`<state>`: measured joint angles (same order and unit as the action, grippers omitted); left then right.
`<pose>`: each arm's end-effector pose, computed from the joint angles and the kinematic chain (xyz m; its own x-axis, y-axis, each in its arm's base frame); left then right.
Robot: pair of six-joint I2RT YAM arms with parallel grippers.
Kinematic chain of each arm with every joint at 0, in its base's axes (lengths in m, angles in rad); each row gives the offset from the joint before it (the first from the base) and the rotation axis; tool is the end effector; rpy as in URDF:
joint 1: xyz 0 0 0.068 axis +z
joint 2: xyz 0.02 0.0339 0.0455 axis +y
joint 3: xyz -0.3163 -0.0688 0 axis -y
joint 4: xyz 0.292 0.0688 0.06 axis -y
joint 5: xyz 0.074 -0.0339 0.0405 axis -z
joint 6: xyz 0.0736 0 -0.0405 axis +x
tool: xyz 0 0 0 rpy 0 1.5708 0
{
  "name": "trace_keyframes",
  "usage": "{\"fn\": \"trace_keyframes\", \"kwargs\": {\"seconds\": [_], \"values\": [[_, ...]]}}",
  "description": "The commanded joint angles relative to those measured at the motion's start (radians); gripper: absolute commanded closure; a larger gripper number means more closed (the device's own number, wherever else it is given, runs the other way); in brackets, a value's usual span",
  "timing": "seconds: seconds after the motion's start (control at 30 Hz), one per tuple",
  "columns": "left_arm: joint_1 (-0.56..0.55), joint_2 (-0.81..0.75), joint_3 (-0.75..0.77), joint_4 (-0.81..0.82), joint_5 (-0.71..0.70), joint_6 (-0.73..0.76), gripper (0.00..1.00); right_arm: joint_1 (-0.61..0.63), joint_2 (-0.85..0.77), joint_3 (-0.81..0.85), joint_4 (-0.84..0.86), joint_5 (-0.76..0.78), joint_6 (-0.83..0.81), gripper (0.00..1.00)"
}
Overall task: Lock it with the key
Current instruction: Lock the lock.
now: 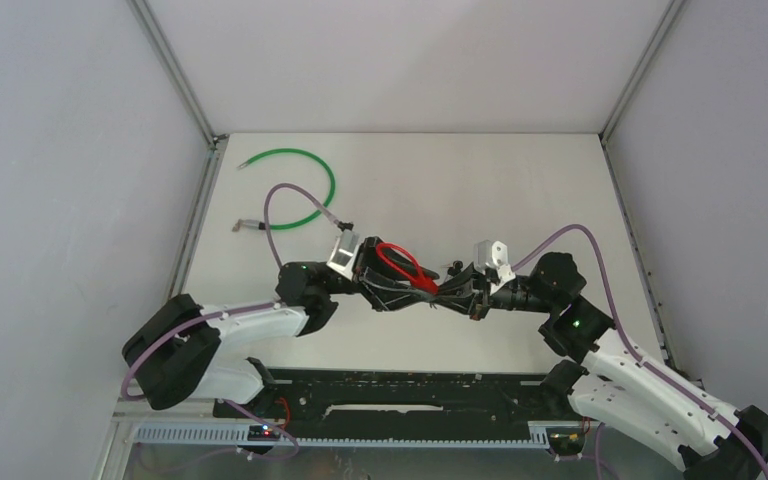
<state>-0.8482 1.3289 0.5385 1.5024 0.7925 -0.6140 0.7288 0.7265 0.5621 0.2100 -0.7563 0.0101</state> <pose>0.1508 -0.2503 0.3374 -0.1557 -0.4351 -0.8868 0.9708 -0.2334 -0.0559 0.1222 0.1768 0.3408 0.0239 0.0312 -0.9992 -0.9961 0.0858 -0.0212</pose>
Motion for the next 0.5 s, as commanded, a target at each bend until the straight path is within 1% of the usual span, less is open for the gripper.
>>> {"fn": "trace_keyframes", "kwargs": {"seconds": [0.0,0.2,0.47], "values": [[-0.002,0.0,0.058,0.092,0.038,-0.033,0.6,-0.002,-0.01,0.057,0.011,0.034,-0.008,1.0],[-0.001,0.01,0.07,0.091,0.049,-0.052,0.62,0.005,-0.012,0.071,0.01,0.051,-0.007,1.0],[-0.001,0.019,0.079,0.091,0.053,-0.061,0.6,0.006,-0.022,0.087,-0.005,0.074,-0.007,1.0]]}}
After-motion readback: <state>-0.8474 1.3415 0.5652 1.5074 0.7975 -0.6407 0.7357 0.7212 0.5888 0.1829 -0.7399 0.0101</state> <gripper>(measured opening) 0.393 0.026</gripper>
